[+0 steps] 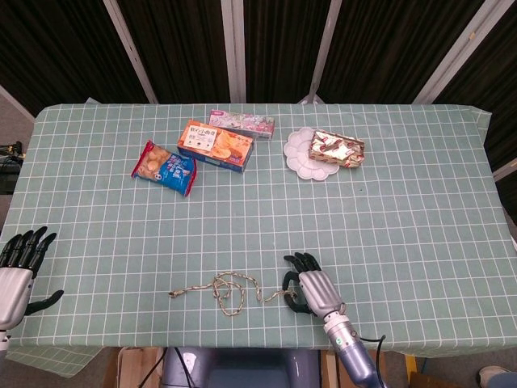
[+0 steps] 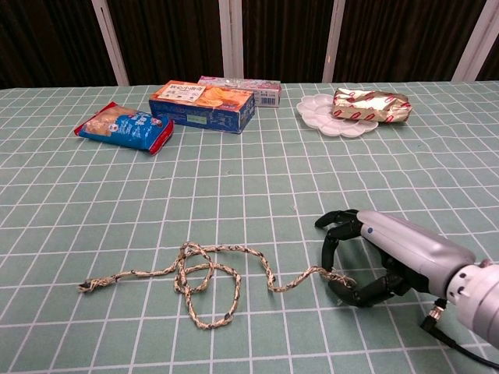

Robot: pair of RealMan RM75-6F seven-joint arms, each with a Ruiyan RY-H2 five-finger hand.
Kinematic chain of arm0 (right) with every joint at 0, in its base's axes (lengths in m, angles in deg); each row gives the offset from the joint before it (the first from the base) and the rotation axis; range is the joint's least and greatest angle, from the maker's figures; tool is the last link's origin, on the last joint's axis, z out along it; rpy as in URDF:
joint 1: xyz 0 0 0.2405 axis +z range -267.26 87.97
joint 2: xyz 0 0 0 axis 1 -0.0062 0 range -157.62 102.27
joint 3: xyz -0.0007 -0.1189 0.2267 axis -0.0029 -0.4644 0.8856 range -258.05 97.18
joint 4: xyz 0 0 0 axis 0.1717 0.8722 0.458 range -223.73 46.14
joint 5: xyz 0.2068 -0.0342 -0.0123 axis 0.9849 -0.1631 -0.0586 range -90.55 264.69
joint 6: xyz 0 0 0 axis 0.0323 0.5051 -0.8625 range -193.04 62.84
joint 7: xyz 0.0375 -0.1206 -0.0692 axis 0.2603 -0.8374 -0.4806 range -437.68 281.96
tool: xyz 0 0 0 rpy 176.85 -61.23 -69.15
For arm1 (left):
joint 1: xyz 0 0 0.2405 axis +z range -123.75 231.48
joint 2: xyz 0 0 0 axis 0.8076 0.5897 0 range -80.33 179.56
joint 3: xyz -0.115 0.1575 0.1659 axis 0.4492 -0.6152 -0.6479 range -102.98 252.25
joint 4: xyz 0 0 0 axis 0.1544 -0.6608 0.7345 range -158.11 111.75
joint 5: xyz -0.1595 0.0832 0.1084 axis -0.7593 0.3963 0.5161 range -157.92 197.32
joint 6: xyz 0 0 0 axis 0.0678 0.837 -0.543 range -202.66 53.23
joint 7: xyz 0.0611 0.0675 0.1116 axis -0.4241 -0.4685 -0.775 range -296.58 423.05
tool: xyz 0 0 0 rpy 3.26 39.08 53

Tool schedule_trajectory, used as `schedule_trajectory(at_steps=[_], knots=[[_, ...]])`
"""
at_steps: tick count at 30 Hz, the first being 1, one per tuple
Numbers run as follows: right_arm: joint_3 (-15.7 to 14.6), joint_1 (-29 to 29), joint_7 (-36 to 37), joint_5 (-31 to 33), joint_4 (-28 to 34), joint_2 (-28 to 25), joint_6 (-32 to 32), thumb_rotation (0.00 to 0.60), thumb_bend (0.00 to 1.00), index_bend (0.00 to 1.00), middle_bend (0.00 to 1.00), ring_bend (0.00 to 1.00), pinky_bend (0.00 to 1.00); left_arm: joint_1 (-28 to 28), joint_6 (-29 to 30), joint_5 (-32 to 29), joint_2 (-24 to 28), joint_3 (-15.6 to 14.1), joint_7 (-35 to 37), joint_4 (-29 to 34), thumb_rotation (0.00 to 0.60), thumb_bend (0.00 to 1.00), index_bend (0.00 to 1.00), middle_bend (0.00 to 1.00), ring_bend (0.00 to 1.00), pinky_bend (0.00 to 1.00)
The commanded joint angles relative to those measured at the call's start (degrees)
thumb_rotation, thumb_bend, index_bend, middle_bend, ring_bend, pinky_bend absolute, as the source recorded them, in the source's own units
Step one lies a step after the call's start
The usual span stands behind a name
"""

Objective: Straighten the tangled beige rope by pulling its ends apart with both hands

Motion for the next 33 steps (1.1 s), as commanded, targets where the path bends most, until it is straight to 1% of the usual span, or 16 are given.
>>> schedule_trajectory(at_steps=[1, 5, 12, 17, 20, 24, 28, 30, 33], knots=[[-0.03, -0.02, 0.04, 0.04, 0.31, -0.19, -0.04, 0.600, 0.50, 0.56, 0.17, 0.00, 0.00, 0.00, -0.02, 0.03, 0.00, -0.03, -0.03, 0.02, 0.600, 0.03, 0.00, 0.00, 0.00, 0.00], [-0.16, 0.01, -0.16, 0.16, 0.86, -0.72, 0.01, 0.600, 0.52, 0.58, 0.19, 0.00, 0.00, 0.00, -0.02, 0.00, -0.04, -0.03, -0.20, 0.06, 0.600, 0.03, 0.00, 0.00, 0.00, 0.00], [-0.45, -0.10, -0.07, 0.27, 1.78, -1.78, 0.06, 0.600, 0.52, 0.58, 0.19, 0.00, 0.00, -0.27, -0.58, -0.15, -0.14, 0.00, -0.93, 0.35, 0.600, 0.04, 0.00, 0.00, 0.00, 0.00], [-0.35, -0.08, 0.32, -0.10, 3.04, -2.83, -0.13, 0.600, 0.52, 0.58, 0.19, 0.00, 0.00, -1.32, -2.22, -0.22, -0.23, 0.19, -2.91, 2.30, 0.600, 0.05, 0.04, 0.00, 0.00, 0.00], [-0.23, -0.02, 0.33, -0.50, 3.93, -3.50, -0.40, 0.600, 0.53, 0.58, 0.19, 0.00, 0.00, -2.63, -4.21, -1.01, -0.10, 0.85, -5.03, 4.87, 0.600, 0.09, 0.10, 0.00, 0.00, 0.00], [-0.16, -0.03, 0.13, -0.60, 4.95, -4.31, -0.66, 0.600, 0.53, 0.58, 0.19, 0.00, 0.00, -5.12, -7.78, -2.60, -0.34, 2.15, -9.13, 8.37, 0.600, 0.18, 0.21, 0.00, 0.00, 0.00], [0.00, -0.13, 0.04, -0.52, 5.59, -5.06, -1.06, 0.600, 0.52, 0.58, 0.19, 0.00, 0.00, -8.47, -13.08, -5.91, -1.99, 3.68, -14.17, 12.55, 0.600, 0.23, 0.32, 0.00, 0.00, 0.00], [0.15, -0.18, 0.11, -0.21, 5.70, -5.39, -1.18, 0.600, 0.52, 0.58, 0.19, 0.00, 0.00, -10.19, -16.05, -8.33, -3.39, 4.12, -17.20, 14.64, 0.600, 0.25, 0.35, 0.01, 0.00, 0.00], [0.31, -0.21, 0.20, 0.27, 5.69, -5.69, -1.20, 0.600, 0.53, 0.58, 0.19, 0.00, 0.00, -11.98, -18.85, -11.54, -5.89, 4.48, -20.93, 16.69, 0.600, 0.26, 0.38, 0.03, 0.00, 0.00]])
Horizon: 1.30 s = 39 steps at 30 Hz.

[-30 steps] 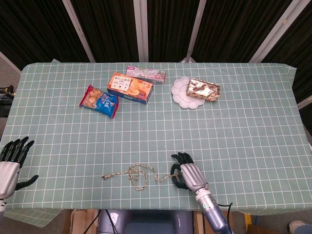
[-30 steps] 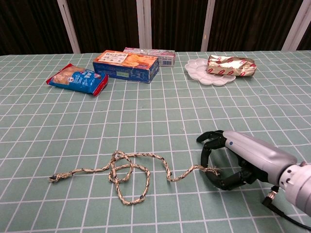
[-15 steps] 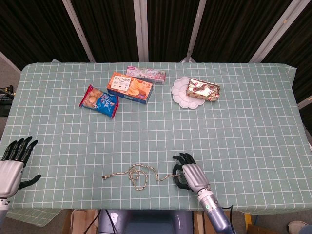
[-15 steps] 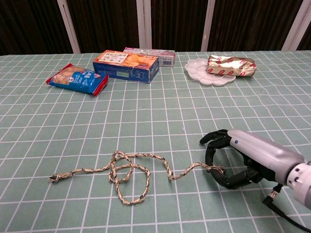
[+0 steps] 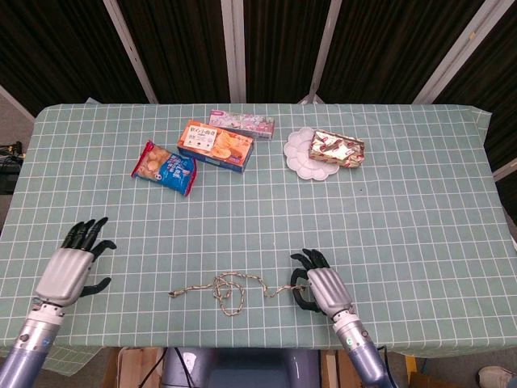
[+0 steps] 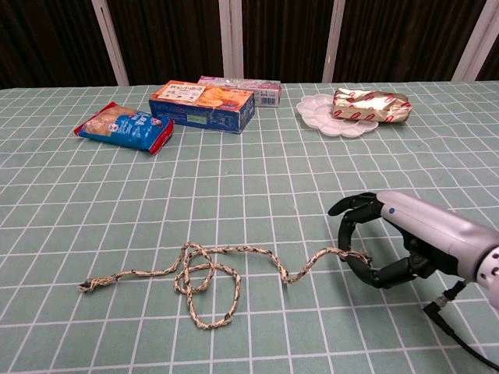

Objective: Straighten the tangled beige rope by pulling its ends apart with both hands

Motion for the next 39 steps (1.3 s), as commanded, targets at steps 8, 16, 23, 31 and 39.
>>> schedule_trajectory(at_steps=[8, 16, 23, 31, 39], knots=[[0.36, -0.01, 0.49, 0.72, -0.12, -0.88, -0.10, 0.600, 0.52, 0.58, 0.19, 0.00, 0.00, -4.87, -6.43, -10.92, -11.58, -0.37, -11.99, 5.04, 0.600, 0.28, 0.40, 0.03, 0.00, 0.00], [0.57, -0.14, 1.06, 0.86, 0.08, -1.83, -0.40, 0.600, 0.52, 0.58, 0.19, 0.00, 0.00, -5.31, -5.42, -13.76, -17.39, -2.12, -16.14, 4.70, 0.600, 0.29, 0.43, 0.04, 0.00, 0.00], [0.43, -0.18, 1.13, 0.71, 0.51, -2.01, -0.60, 0.600, 0.52, 0.58, 0.19, 0.00, 0.00, -5.22, -3.88, -14.67, -20.66, -2.90, -17.73, 2.68, 0.600, 0.33, 0.46, 0.05, 0.00, 0.00], [0.32, -0.18, 0.98, 0.77, 0.58, -1.99, -0.76, 0.600, 0.52, 0.58, 0.19, 0.00, 0.00, -5.50, -2.85, -15.71, -22.73, -2.85, -18.04, 0.64, 0.600, 0.40, 0.49, 0.06, 0.00, 0.00], [0.18, -0.15, 1.07, 0.77, 0.45, -1.94, -0.71, 0.600, 0.53, 0.58, 0.19, 0.00, 0.00, -5.88, -2.78, -17.12, -23.95, -3.00, -18.02, -0.51, 0.600, 0.43, 0.51, 0.06, 0.00, 0.00]])
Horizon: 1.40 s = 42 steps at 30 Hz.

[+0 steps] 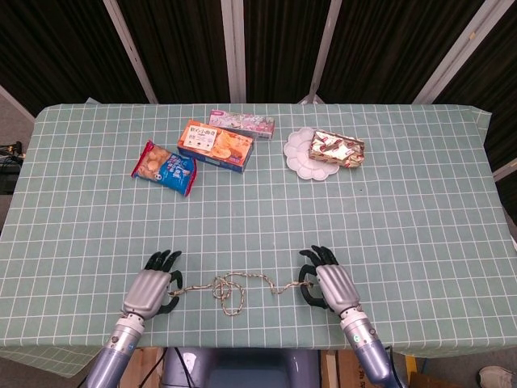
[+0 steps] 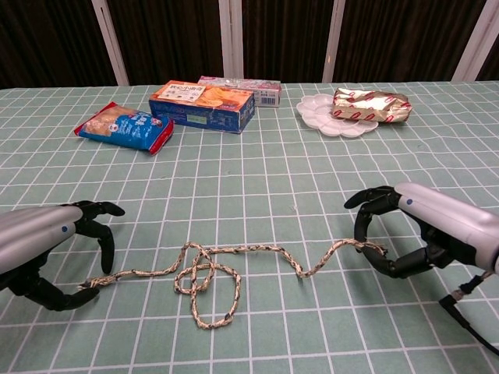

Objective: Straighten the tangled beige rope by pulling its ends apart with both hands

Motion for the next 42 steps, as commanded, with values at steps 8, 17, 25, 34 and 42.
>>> schedule_trajectory(at_steps=[8, 17, 25, 34, 42], knots=[[-0.05, 0.00, 0.08, 0.02, -0.01, -0.04, -0.08, 0.600, 0.53, 0.58, 0.19, 0.00, 0.00, -0.42, 0.17, -0.80, -1.29, -0.27, 0.45, -0.88, 0.600, 0.47, 0.54, 0.07, 0.00, 0.00], [-0.29, -0.12, 0.06, 0.17, -0.17, -0.07, -0.11, 0.600, 0.53, 0.58, 0.19, 0.00, 0.00, -0.50, 0.88, -0.28, -2.21, -0.78, 1.03, -1.59, 0.600, 0.54, 0.59, 0.09, 0.00, 0.00], [0.02, -0.14, 0.06, 0.19, -0.46, -0.84, -0.37, 0.600, 0.52, 0.58, 0.19, 0.00, 0.00, -0.81, 1.89, 0.40, -0.68, -0.12, 1.31, -1.37, 0.600, 0.55, 0.60, 0.10, 0.00, 0.00], [1.98, -0.36, 1.36, 0.69, -0.79, -6.35, -1.14, 0.600, 0.52, 0.58, 0.19, 0.00, 0.00, -2.19, 3.44, 0.76, 9.09, 4.84, 2.87, 1.51, 0.600, 0.55, 0.60, 0.10, 0.00, 0.00], [3.36, -1.48, 5.20, 1.70, -2.34, -11.19, -1.71, 0.600, 0.53, 0.58, 0.19, 0.00, 0.00, -1.53, 3.49, -1.43, 16.56, 7.47, 8.74, 2.19, 0.600, 0.56, 0.60, 0.10, 0.00, 0.00]])
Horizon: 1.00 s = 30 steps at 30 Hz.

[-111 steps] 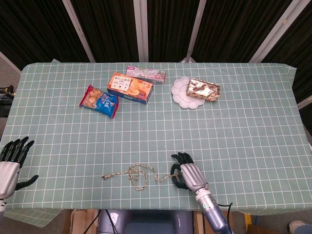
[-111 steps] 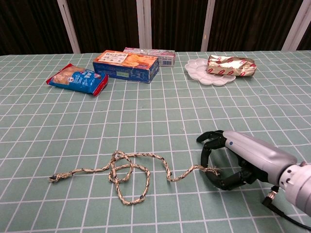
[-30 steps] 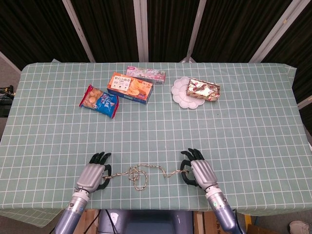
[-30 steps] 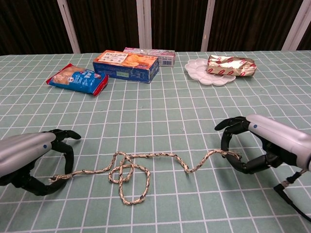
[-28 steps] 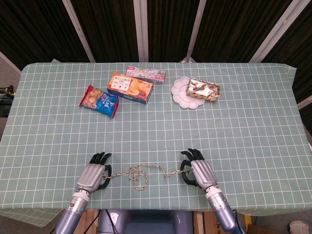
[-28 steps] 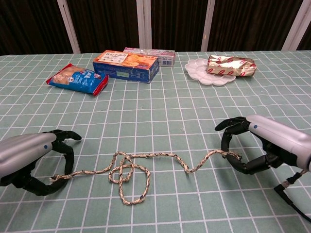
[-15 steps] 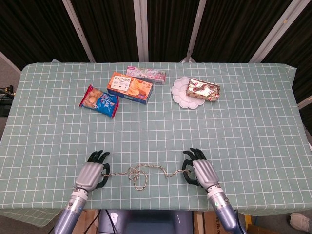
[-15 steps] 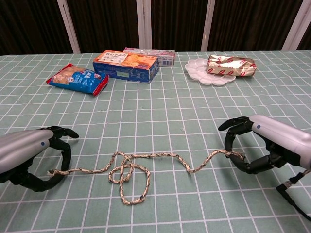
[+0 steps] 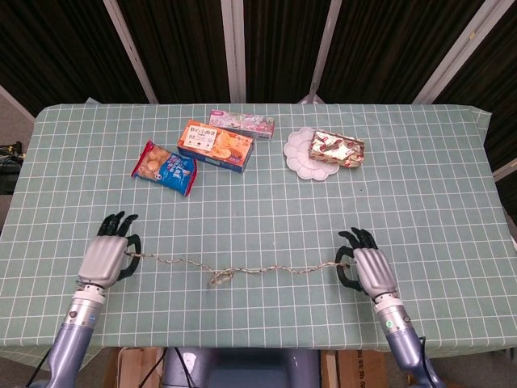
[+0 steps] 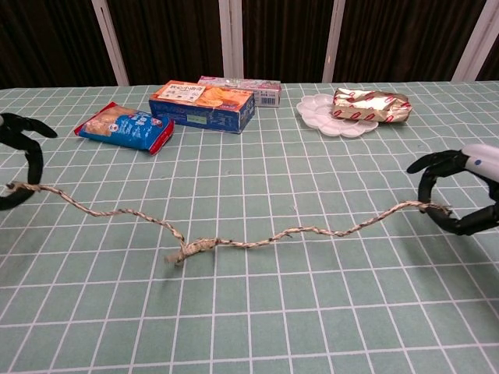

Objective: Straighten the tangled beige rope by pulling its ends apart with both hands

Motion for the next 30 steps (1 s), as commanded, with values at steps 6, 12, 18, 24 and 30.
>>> schedule_trajectory(at_steps=[6, 12, 18, 24, 30], knots=[[1.14, -1.54, 4.55, 0.95, -2.17, -4.31, -0.49, 0.600, 0.53, 0.58, 0.19, 0.00, 0.00, 1.40, -0.30, -1.25, 4.71, 0.30, 5.95, -1.46, 0.600, 0.56, 0.60, 0.10, 0.00, 0.00], [1.61, -2.15, 6.77, 1.64, -4.43, -6.26, -0.18, 0.600, 0.52, 0.58, 0.19, 0.00, 0.00, 2.42, -0.46, -0.81, 5.90, -0.85, 8.97, -3.67, 0.600, 0.56, 0.60, 0.10, 0.00, 0.00], [1.73, -2.23, 7.60, 2.78, -6.61, -6.44, 0.80, 0.600, 0.52, 0.58, 0.19, 0.00, 0.00, 2.90, -0.72, -0.29, 5.87, -1.78, 10.55, -5.31, 0.600, 0.56, 0.60, 0.10, 0.00, 0.00], [1.85, -2.11, 7.26, 3.50, -8.77, -5.81, 1.20, 0.600, 0.53, 0.58, 0.19, 0.00, 0.00, 2.94, -0.92, 0.25, 4.99, -2.47, 10.84, -6.60, 0.600, 0.56, 0.60, 0.10, 0.00, 0.00], [2.59, -2.03, 7.18, 5.02, -11.25, -5.37, 1.48, 0.600, 0.53, 0.58, 0.19, 0.00, 0.00, 3.00, -0.81, 0.07, 4.77, -2.45, 11.15, -7.46, 0.600, 0.56, 0.60, 0.10, 0.00, 0.00]])
